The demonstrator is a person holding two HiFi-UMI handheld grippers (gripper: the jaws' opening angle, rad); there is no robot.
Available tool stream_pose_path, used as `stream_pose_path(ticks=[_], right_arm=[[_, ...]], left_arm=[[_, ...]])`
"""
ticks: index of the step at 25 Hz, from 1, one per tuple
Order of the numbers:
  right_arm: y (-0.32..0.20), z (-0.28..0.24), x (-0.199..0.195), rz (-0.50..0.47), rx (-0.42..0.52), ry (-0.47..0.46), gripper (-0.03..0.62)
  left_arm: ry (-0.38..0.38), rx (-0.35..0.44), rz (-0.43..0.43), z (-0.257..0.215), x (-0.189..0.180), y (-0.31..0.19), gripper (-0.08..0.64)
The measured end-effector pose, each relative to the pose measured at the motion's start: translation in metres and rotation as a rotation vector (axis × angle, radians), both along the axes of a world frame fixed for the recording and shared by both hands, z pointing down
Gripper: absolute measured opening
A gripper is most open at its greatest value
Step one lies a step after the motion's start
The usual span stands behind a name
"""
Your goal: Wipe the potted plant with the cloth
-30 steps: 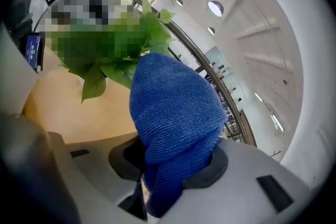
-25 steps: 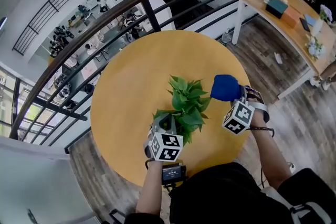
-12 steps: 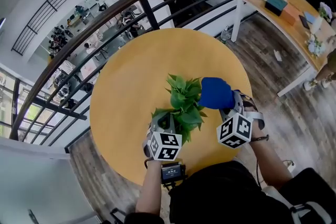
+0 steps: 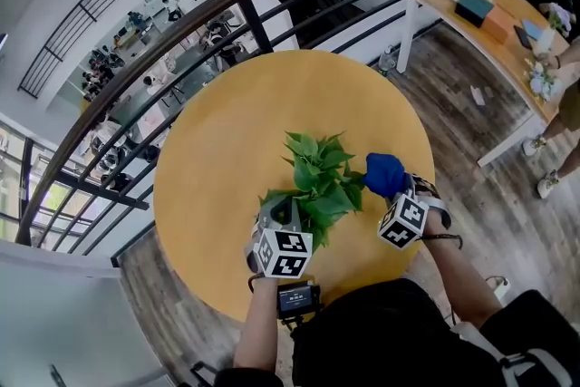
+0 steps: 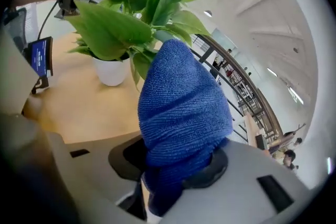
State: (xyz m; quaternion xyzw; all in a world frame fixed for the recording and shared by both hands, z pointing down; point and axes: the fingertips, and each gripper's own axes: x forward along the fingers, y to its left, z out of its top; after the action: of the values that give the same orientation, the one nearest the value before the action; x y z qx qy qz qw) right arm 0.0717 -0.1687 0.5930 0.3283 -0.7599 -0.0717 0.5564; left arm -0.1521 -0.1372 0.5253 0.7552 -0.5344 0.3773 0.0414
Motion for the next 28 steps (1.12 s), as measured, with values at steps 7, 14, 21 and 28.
stream_pose_path(ticks=[7,14,21,28], right_arm=[[0.002,-0.032,0.003,0.189,-0.089,-0.44,0.15],[-0.035,-0.096,0.019,0.137,0.149,-0.323,0.15],[-0.054,-0.187,-0.056,-0.162,0.451,-0.131,0.15],[-0.051,-0.12,-0.054,-0.201,0.349,0.015,0.15]], left_arm=[[-0.004,0.001,0.001,0.002,0.001,0.0,0.002],[-0.005,0.0,0.007,0.002,0.001,0.0,0.002],[-0.009,0.001,0.008,0.002,0.002,0.0,0.002],[-0.023,0.003,0.022,0.007,0.001,-0.004,0.002]])
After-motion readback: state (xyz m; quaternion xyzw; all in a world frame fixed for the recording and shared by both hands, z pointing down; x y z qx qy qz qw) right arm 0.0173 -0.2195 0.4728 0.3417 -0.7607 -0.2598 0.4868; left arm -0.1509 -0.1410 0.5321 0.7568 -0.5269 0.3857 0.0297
